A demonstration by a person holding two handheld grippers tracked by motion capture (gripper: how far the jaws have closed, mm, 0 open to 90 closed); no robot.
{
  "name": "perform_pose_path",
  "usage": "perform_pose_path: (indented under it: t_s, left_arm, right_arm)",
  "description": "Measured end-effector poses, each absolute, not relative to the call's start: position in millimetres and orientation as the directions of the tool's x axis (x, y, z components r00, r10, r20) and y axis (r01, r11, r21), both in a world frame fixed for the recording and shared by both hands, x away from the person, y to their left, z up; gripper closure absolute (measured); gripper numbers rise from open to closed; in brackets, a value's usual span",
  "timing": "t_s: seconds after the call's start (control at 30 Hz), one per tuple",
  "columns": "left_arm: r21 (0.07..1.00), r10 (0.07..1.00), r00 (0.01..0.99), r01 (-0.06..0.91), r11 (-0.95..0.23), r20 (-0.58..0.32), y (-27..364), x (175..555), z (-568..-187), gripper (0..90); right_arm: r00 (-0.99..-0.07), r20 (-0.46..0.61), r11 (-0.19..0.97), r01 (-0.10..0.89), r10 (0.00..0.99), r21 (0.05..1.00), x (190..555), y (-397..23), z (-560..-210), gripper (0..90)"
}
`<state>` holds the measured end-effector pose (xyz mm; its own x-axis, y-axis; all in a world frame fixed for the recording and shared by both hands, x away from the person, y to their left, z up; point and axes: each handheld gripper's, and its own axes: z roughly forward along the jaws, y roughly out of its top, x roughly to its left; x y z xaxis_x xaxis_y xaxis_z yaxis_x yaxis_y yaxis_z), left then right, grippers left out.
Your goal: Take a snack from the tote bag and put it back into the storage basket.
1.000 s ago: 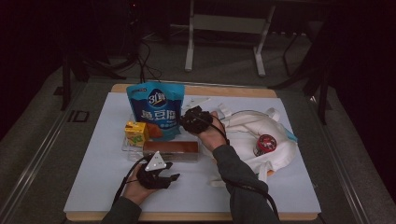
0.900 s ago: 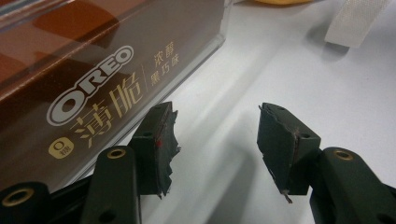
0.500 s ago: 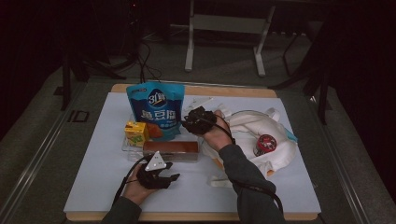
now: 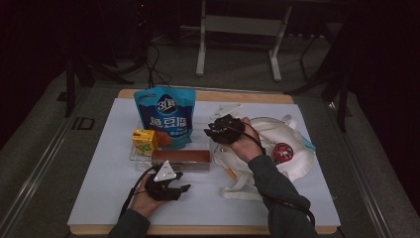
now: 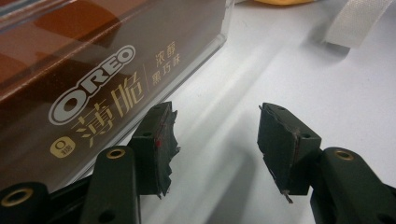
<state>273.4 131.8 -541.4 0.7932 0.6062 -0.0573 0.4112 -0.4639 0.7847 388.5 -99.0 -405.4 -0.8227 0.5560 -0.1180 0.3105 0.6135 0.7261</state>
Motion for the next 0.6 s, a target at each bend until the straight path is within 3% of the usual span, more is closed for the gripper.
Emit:
perform_pose_path:
  t_s: [0.6]
  left_arm:
    - [0.785,0.608,0.792,0.414,-0.461,-0.060,132,273,-541,45.5]
  right_arm:
    - [-0.800,-0.113,0.600,0.340,0.590,0.725,381,-134,-402,70.6]
